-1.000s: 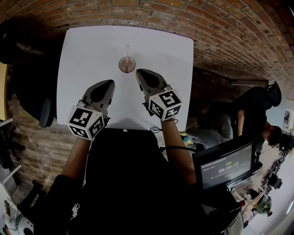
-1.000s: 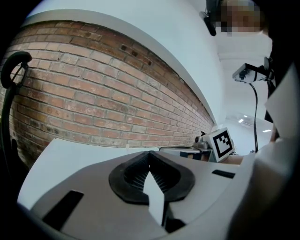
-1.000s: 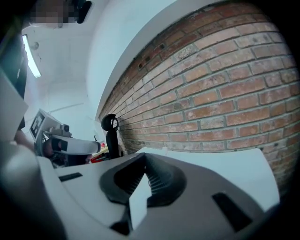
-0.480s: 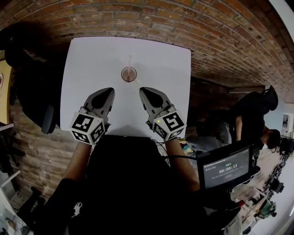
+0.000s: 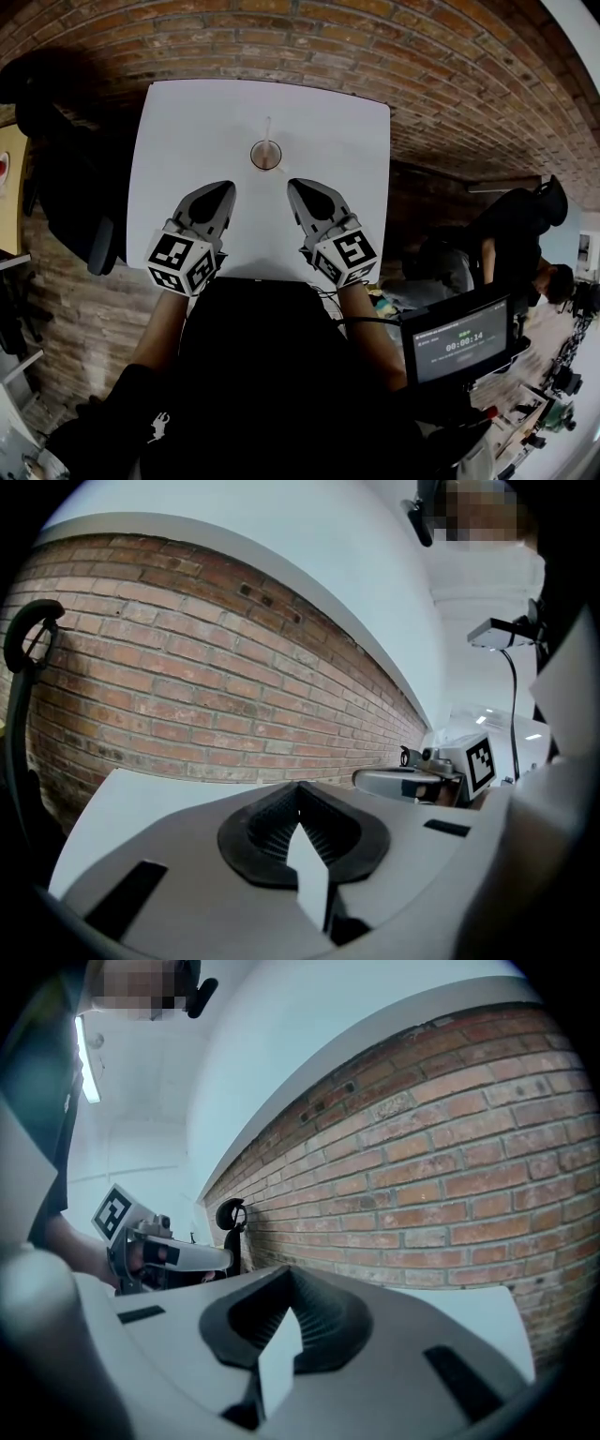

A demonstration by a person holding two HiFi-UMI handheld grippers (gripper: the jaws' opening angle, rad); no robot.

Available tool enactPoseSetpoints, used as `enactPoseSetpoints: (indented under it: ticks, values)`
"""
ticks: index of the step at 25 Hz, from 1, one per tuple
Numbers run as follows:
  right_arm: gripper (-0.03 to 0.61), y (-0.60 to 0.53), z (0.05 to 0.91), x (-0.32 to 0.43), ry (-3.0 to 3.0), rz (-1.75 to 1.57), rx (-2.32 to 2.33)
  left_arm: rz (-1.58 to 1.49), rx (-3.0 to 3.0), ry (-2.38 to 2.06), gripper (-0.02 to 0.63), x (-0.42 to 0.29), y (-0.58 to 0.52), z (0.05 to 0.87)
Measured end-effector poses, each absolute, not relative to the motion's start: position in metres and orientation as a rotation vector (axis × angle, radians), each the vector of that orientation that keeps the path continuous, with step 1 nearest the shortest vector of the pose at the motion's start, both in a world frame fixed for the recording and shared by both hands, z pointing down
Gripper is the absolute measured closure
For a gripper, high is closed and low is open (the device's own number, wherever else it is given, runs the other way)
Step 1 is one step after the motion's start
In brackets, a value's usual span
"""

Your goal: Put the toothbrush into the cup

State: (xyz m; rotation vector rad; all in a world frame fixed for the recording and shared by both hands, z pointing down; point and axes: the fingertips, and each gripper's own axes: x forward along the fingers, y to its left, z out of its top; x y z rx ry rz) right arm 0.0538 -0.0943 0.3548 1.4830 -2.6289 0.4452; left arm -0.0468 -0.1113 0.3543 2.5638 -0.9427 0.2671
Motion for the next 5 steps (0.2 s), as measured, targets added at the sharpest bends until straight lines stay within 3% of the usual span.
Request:
enactPoseSetpoints:
  ticks: [5]
  values:
    - [0.575,-0.0976,0.3530,0.0524,-2.635,0.438,1.481,0.266,2.568,-0.943,0.609,-0.0436,-0.1129,0.3540]
